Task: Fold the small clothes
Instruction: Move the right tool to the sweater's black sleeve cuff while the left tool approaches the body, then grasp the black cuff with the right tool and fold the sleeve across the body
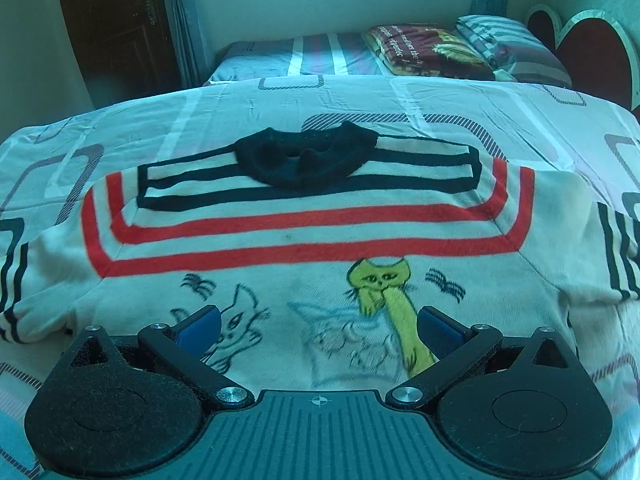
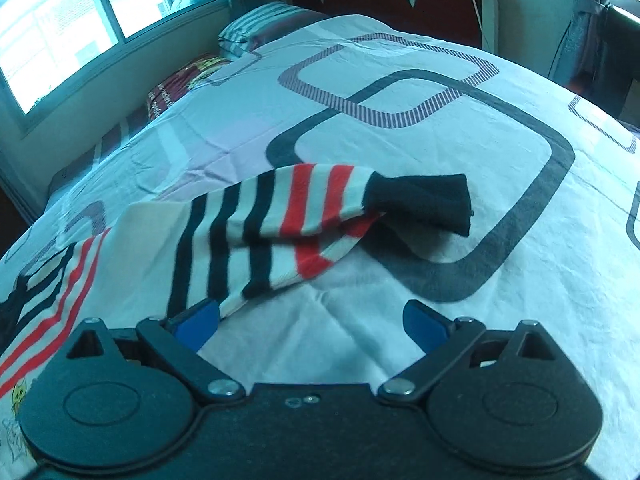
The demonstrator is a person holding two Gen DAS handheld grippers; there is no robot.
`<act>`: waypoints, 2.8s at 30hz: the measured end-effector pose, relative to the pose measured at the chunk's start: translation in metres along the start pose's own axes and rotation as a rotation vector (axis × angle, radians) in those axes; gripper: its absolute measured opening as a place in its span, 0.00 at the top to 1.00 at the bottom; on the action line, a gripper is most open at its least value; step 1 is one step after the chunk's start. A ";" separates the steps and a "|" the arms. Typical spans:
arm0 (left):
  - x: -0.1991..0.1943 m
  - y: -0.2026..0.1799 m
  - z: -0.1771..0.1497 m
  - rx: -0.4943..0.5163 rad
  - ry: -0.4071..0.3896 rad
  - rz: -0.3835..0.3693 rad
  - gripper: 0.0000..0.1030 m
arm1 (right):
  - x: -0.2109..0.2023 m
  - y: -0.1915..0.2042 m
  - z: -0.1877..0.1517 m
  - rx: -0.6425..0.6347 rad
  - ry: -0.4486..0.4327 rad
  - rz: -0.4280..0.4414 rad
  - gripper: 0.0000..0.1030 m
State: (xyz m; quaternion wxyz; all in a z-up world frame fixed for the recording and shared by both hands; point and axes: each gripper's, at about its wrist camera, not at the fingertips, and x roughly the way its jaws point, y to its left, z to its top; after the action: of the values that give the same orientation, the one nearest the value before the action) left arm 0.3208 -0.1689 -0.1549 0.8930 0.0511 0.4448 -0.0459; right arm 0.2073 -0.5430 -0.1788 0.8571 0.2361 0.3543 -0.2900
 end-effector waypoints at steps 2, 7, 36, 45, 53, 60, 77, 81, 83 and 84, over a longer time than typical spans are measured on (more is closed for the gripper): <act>0.007 -0.004 0.005 -0.010 0.004 0.015 0.00 | 0.015 -0.007 0.008 0.023 0.009 -0.004 0.09; 0.023 -0.004 0.011 -0.022 0.020 0.057 0.00 | 0.032 -0.022 0.023 0.082 -0.024 -0.004 0.22; 0.023 0.159 0.019 -0.221 -0.006 -0.080 0.00 | -0.020 0.303 -0.113 -0.502 -0.013 0.515 0.80; 0.044 0.158 0.020 -0.225 0.051 -0.280 0.00 | -0.061 0.315 -0.149 -0.636 -0.006 0.585 0.27; 0.062 0.125 0.006 -0.226 0.088 -0.346 0.00 | -0.080 0.223 -0.121 -0.533 -0.135 0.387 0.26; 0.074 0.118 -0.002 -0.324 0.032 -0.379 0.50 | -0.067 0.175 -0.114 -0.441 -0.115 0.323 0.26; 0.041 0.172 0.018 -0.405 -0.162 -0.277 0.94 | -0.028 0.201 -0.115 -0.547 -0.103 0.208 0.65; 0.068 0.177 -0.005 -0.375 -0.075 -0.221 0.94 | -0.019 0.191 -0.121 -0.525 -0.075 0.170 0.71; 0.077 0.176 -0.014 -0.370 -0.053 -0.208 0.94 | -0.017 0.183 -0.118 -0.507 -0.049 0.193 0.71; 0.074 0.174 -0.013 -0.353 -0.068 -0.197 0.94 | -0.019 0.183 -0.117 -0.523 -0.043 0.199 0.71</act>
State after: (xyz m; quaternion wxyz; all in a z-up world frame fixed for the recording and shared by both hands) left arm 0.3770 0.0025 -0.2130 0.8939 -0.1515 0.4183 -0.0559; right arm 0.2626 -0.3334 -0.2024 0.9204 0.0341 0.3742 -0.1081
